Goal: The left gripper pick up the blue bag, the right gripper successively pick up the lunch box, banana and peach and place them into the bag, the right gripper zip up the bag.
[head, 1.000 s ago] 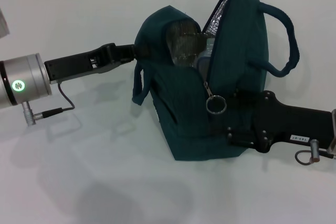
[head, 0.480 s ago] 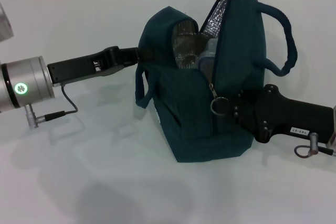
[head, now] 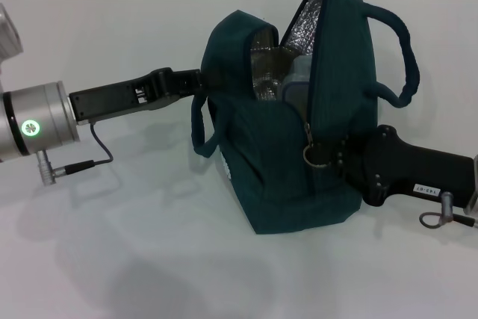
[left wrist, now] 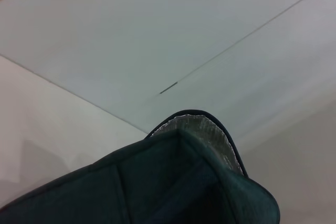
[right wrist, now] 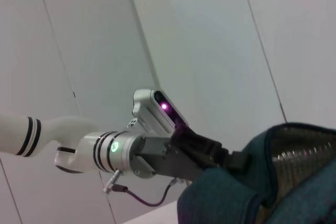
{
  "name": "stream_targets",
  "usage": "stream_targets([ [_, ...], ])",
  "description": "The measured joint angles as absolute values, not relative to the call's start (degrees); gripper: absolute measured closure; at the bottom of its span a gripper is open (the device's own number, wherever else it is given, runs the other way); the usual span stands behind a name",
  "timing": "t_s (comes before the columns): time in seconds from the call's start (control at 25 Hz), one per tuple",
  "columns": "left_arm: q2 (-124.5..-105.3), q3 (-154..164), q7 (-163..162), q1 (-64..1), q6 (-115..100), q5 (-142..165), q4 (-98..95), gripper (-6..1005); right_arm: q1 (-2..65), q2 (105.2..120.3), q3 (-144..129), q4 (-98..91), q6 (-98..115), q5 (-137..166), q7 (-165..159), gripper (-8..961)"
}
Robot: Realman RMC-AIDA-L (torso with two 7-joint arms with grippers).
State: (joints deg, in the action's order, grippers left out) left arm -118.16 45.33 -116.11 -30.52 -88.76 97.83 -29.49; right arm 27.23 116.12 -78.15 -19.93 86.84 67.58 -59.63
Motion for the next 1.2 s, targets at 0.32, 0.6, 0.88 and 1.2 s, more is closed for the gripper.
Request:
stream_targets([
  [0.32, -118.22, 45.34, -116.11, -31.13, -88.98, 97.10, -29.44, 818, 26.93, 115.92, -78.14, -18.42, 86.73, 67.39, -60.44, 939],
  [0.6, -118.23, 45.28, -116.11, -31.26, -89.29, 97.05, -29.44, 814, 27.37, 116.10, -78.32, -18.37, 86.15, 67.72, -60.81, 917],
  [0.88, -118.26, 45.26, -115.95, -31.20, -89.30, 96.92, -29.44, 810, 27.68, 116.11, -80.25, -19.01, 85.87, 67.52, -60.91, 894],
  [1.2, -118.30, 45.26, -115.40, -31.15, -89.30, 96.48, -29.44, 805, 28.37, 116.19, -80.25, -18.65, 85.35, 67.43, -60.91, 869],
])
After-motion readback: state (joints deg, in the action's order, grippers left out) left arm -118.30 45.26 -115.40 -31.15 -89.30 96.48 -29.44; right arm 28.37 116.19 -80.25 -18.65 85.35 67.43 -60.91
